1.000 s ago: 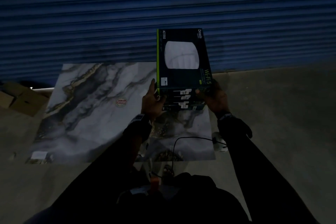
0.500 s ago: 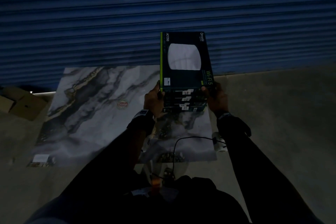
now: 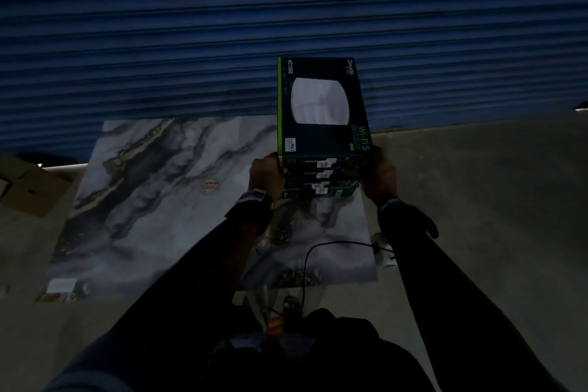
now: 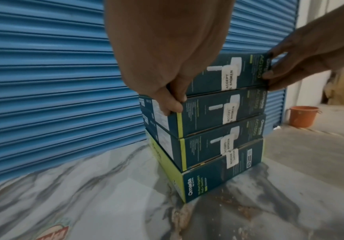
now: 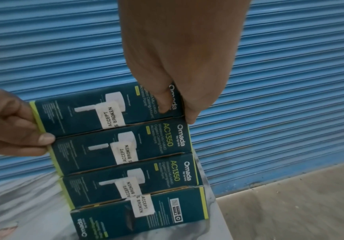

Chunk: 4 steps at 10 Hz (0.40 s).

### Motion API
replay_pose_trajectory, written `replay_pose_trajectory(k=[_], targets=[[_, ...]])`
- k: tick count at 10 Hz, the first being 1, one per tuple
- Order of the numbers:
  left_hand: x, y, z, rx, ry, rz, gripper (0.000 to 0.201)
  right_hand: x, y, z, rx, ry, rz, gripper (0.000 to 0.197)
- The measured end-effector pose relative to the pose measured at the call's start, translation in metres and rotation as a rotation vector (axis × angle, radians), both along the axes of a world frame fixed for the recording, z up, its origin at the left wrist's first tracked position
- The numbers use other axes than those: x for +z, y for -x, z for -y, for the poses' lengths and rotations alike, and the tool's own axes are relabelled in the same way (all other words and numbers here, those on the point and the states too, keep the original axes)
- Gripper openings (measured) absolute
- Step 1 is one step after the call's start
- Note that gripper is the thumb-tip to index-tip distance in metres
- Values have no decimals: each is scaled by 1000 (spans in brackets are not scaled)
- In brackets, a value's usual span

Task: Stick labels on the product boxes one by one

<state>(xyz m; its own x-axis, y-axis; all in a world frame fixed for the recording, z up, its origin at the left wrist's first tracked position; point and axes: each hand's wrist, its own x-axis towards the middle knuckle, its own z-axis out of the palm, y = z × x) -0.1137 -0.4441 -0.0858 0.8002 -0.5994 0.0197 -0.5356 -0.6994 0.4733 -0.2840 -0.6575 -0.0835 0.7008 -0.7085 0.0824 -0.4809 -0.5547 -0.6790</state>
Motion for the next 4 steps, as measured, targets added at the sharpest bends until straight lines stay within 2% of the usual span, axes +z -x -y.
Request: replay_pose_trajectory(k=[1,2,3,4], targets=[[-1,0,-2,-17,-36,27,21,0,0,1,28,21,-31,48],[-6,-3,-5,-47,-112,33,12,3,2,-4,29,-10,19,50],[-9,-2,-11,-146,-169,-6,9,-7,6,-11,22,-58,55,59],[-19,3,-26,-255,-223,-47,15,-32,14,-25,-30,-100,70,66]])
